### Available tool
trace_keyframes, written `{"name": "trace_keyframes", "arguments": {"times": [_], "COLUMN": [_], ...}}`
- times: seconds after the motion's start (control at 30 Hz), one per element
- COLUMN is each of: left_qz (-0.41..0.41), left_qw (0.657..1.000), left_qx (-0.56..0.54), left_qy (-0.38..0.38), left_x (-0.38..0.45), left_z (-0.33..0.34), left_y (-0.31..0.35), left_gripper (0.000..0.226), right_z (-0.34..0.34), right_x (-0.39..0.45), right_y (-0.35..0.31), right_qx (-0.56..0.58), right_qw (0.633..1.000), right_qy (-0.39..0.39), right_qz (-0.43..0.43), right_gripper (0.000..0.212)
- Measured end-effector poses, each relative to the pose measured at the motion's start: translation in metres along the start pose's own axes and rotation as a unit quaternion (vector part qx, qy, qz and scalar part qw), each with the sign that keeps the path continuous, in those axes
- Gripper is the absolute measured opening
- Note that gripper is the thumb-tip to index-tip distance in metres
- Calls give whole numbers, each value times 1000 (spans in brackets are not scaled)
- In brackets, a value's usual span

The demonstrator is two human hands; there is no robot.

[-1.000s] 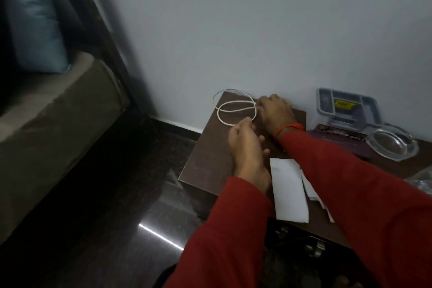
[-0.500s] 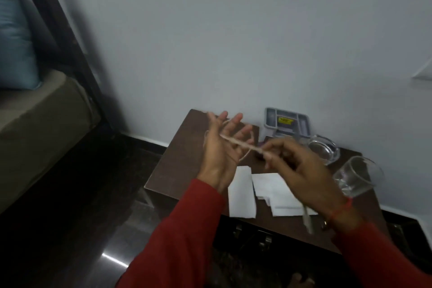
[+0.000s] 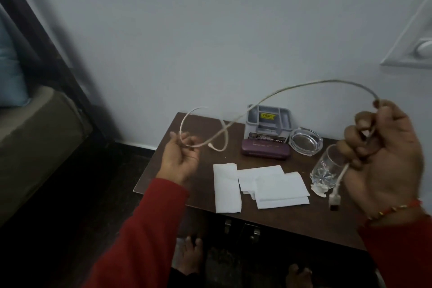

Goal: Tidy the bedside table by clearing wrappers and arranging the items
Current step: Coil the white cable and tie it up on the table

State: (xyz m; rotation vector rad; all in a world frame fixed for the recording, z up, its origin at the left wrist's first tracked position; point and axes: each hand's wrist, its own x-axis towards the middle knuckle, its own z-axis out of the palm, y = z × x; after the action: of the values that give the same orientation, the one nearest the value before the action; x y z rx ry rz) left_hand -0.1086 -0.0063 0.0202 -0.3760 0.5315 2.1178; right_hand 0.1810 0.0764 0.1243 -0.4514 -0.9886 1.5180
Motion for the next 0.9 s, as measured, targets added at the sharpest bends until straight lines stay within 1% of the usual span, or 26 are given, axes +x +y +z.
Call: {"name": "trace_keyframes", "arguments": {"times": [0.07,0.1,0.13,0.2,0.23,0.27,0.33,0.4,0.43,0.47,0.53,0.6,0.63,0.67,0.7,0.73,0.77,0.8,0.83,0.87,0.9], "left_qz": [59,77,83,66,53,40,9,-31,-54,-76,-114,-136,-132,-108,-54,29,132,232,311,365,394], "left_qw": [996,991,984,961,945,928,905,884,871,853,806,769,760,755,753,746,726,695,653,604,560], "left_qx": [67,107,143,222,263,293,319,329,335,344,381,428,450,471,500,535,572,602,628,657,687], "left_qy": [-6,-30,-68,-151,-190,-225,-281,-330,-356,-385,-437,-454,-451,-443,-425,-396,-358,-317,-286,-263,-245], "left_x": [0,-2,-7,-19,-25,-32,-39,-45,-48,-50,-54,-56,-56,-56,-55,-53,-50,-48,-45,-43,-41], "left_z": [1,3,6,14,17,20,20,19,17,16,13,10,10,11,11,12,12,11,9,6,4], "left_y": [2,1,-3,-15,-23,-30,-42,-47,-48,-48,-48,-50,-51,-53,-56,-57,-58,-58,-58,-57,-56], "left_gripper": [21,17,17,30,31,30,28,29,28,28,23,21,22,20,17,14,15,23,36,50,58], "right_z": [-4,-4,-2,4,7,9,15,22,27,30,35,35,33,31,30,29,28,26,25,25,25], "right_x": [2,1,-1,-7,-11,-14,-21,-30,-34,-36,-38,-34,-31,-29,-28,-28,-27,-27,-26,-26,-24], "right_y": [0,4,9,21,28,35,46,56,59,62,63,61,60,60,60,59,59,58,56,54,51], "right_qx": [-21,-38,-60,-115,-151,-192,-274,-316,-309,-283,-224,-228,-238,-243,-240,-234,-234,-242,-250,-248,-234], "right_qw": [999,999,996,986,978,968,944,923,919,924,943,954,955,954,956,958,958,957,954,952,952], "right_qy": [25,34,37,14,-10,-35,-79,-121,-139,-151,-149,-122,-118,-120,-119,-114,-110,-112,-124,-141,-157], "right_qz": [1,18,47,120,144,157,164,185,200,209,196,152,134,124,122,123,121,117,113,112,118], "right_gripper": [17,21,24,26,26,26,26,39,46,46,36,24,19,17,17,18,20,23,25,27,28]}}
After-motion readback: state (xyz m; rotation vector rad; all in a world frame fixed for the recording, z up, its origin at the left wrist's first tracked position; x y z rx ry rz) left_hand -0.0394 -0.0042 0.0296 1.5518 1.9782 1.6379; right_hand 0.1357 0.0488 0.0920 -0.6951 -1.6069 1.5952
